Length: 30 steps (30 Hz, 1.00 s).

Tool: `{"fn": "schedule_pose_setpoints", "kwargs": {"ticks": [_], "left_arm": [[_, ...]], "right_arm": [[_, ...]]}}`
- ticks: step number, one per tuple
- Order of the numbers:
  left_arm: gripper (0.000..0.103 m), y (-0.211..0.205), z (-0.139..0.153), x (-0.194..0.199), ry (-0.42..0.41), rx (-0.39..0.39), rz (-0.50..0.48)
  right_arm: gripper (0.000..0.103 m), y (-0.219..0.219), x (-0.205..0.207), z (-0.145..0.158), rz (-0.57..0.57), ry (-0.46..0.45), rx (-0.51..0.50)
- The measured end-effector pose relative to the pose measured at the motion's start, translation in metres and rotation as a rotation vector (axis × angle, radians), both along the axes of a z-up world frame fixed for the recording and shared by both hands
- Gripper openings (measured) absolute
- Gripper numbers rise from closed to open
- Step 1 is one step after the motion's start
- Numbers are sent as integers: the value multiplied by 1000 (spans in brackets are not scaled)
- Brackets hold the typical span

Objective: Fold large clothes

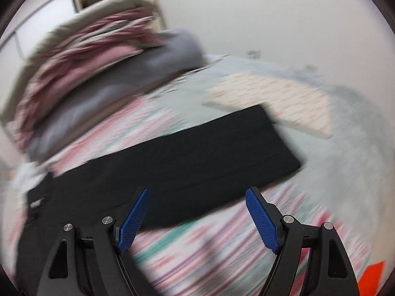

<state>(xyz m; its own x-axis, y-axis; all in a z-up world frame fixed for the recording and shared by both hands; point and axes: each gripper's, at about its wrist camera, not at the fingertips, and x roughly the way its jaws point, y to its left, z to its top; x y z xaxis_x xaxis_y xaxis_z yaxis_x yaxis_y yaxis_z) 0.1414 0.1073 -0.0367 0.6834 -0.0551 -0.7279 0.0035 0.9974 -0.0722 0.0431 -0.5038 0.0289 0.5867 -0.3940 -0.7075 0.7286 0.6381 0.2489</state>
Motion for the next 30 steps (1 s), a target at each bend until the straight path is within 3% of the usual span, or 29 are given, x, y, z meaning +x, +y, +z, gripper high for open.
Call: {"fn": "schedule_pose_setpoints", "kwargs": {"ticks": [5,8,10,15,16,17,20,21,23,26,30], "left_arm": [[85,82,9,2,10,40,180],[85,139,6,9,27,52,322],[84,178,-5,16,59,57,411],[84,252,-55,42,212,-30,526],[79,256,-58,44,198,-69,513],[59,258,-58,46,159,-92,500],[15,247,-47,57,116,-79,433],[15,242,-40,60,101,-73,404],[10,229,-15,59,14,23,374],[10,203,38,44,-219,193,307],[11,211,77,48,-352,351,375]], "right_arm": [[82,81,11,-12,152,-32,67],[82,113,25,-37,237,18,60],[82,127,40,-49,290,82,59],[82,154,55,-46,329,70,18],[82,153,59,-46,337,73,15],[82,154,64,-48,349,77,19],[82,154,68,-55,345,88,38],[82,154,70,-58,339,96,45],[82,153,73,-62,328,106,64],[82,152,78,-66,317,110,76],[82,152,79,-67,312,115,61]]}}
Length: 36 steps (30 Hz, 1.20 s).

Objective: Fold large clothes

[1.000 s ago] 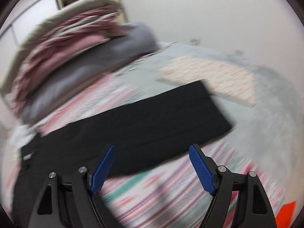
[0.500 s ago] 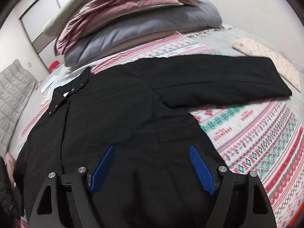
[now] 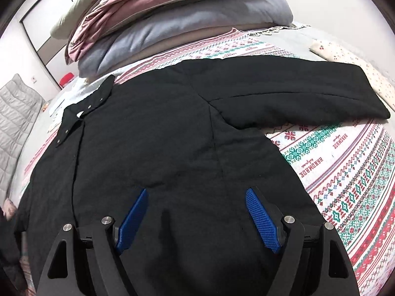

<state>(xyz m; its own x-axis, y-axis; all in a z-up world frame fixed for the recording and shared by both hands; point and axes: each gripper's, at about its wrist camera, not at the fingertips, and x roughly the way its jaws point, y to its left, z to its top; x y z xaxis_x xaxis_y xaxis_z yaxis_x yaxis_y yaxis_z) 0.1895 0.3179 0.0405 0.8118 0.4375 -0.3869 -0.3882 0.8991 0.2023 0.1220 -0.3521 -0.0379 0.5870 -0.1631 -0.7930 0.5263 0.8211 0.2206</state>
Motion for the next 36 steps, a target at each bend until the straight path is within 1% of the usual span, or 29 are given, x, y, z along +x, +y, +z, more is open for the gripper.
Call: {"fn": "schedule_pose_setpoints", "kwargs": {"ticks": [1,2,3,4,5,6,7,8,9,10,11,12,13,14,15,17,18,21,22,24,25,26,27,28,29,31,32,34,36], "left_arm": [[11,4,1,7,3,49,34],[12,10,-3,19,24,106,60],[13,14,-11,36,67,174,88],[14,18,-20,52,114,219,105],[17,22,-31,70,180,261,119],[18,23,-36,75,216,282,131],[24,25,-41,85,246,304,148],[30,24,-41,87,256,314,165],[33,25,-40,89,265,321,203],[39,24,-37,91,259,305,238],[53,17,-33,84,242,280,248],[62,7,-28,79,211,230,233],[74,-3,-22,78,184,187,203],[76,-18,-20,73,154,144,155],[76,-31,-17,72,138,110,91],[77,-66,-21,73,171,54,-35],[77,-87,-24,74,198,3,-115],[77,-130,-38,76,234,-119,-266],[77,-142,-43,79,248,-146,-302],[77,-160,-64,85,284,-171,-335],[77,-163,-76,87,309,-169,-327],[77,-164,-92,92,346,-151,-294],[79,-160,-110,97,393,-131,-241],[83,-150,-122,98,408,-148,-215],[89,-131,-127,94,386,-217,-178],[94,-103,-125,91,389,-294,-77],[94,-95,-124,87,395,-312,-53],[94,-81,-121,76,409,-320,8],[94,-77,-116,62,414,-370,41]], "right_arm": [[82,-1,1,-1,-3,1,0],[82,-1,0,-2,-5,1,3],[82,-2,0,-2,-7,1,6],[82,-3,0,-3,-8,2,9],[82,-3,0,-4,-9,2,11],[82,-3,0,-4,-7,4,11],[82,-3,0,-4,-4,5,10],[82,-4,-1,-4,-3,5,10],[82,-5,-2,-3,-2,4,8],[82,-6,-3,-2,-3,2,5],[82,-8,-5,-1,-6,-1,0],[82,-10,-6,0,-10,-3,-7],[82,-11,-6,1,-14,-6,-12],[82,-12,-7,2,-18,-8,-19],[82,-13,-7,3,-22,-9,-27],[82,-14,-6,3,-22,-9,-38],[82,-13,-5,1,-17,-6,-40],[82,-7,0,-5,4,13,-30],[82,-5,1,-7,15,17,-21],[82,-3,3,-9,30,21,-10],[82,-2,3,-9,32,22,-9],[82,-3,3,-10,33,24,-9],[82,-4,2,-10,31,25,-8],[82,-6,1,-11,28,27,-6],[82,-9,-1,-12,23,31,-3],[82,-16,-5,-13,13,40,3],[82,-20,-7,-14,6,43,2],[82,-30,-15,-14,-21,48,-3],[82,-38,-20,-13,-44,47,0]]}}
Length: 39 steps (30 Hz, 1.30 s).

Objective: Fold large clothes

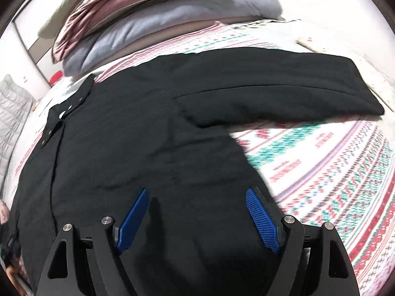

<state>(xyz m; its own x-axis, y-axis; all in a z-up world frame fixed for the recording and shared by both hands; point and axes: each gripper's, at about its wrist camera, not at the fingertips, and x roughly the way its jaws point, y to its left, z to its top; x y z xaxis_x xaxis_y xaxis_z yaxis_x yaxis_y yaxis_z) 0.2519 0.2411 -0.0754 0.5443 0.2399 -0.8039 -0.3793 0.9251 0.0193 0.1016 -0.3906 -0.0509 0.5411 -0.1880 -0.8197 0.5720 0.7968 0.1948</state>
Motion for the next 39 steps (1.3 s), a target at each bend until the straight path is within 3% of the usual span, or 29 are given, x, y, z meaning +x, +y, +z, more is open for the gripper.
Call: {"fn": "schedule_pose_setpoints", "kwargs": {"ticks": [4,7,12,18,23,28,39], "left_arm": [[94,-9,20,-27,-18,-125,22],[94,-34,37,-48,-28,-147,-12],[96,-93,60,-73,-76,-153,-139],[99,-157,67,-80,-138,-227,-288],[99,-194,45,-68,-76,-276,-358],[99,-221,30,-69,-62,-284,-392],[99,-239,-5,-67,-24,-206,-463]], "right_arm": [[82,-13,-12,5,-45,-20,22],[82,-18,-21,10,-62,-39,54],[82,-22,-40,21,-78,-86,75],[82,-34,-62,21,-82,-86,59],[83,-63,-74,10,-118,-55,33],[83,-116,-87,-12,-244,-75,125],[83,-179,-78,-17,-347,-262,143]]}}
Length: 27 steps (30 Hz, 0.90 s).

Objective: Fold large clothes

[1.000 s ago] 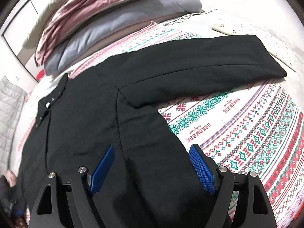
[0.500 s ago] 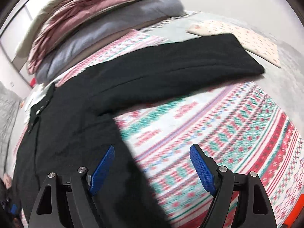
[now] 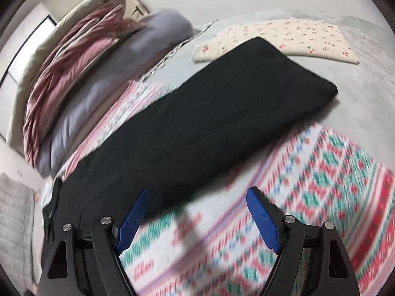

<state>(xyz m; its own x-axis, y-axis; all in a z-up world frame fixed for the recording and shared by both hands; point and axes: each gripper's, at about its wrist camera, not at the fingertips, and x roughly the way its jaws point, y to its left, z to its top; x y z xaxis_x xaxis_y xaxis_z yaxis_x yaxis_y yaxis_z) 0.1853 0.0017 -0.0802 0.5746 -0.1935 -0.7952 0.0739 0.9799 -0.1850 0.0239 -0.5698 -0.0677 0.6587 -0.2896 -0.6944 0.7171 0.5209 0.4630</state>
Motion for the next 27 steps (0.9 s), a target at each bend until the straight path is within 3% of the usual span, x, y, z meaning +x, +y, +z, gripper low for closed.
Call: {"fn": "schedule_pose_setpoints", "kwargs": {"ticks": [5,8,10,13,20,27], "left_arm": [[102,-5,-8,-2,-8,50,-33],[102,-7,-10,1,13,71,-51],[102,-7,-10,2,18,70,-58],[102,-9,-9,1,29,101,-92],[102,-6,5,3,19,93,-113],[102,1,37,-1,-115,94,-88]], "right_arm": [[80,-16,9,-3,-50,-11,-20],[58,-18,14,-3,-72,14,-73],[26,-19,16,-5,-52,-12,-61],[13,-20,13,-5,-54,-48,-45],[7,2,8,34,-21,-87,-135],[6,62,28,99,82,-119,-322]]}}
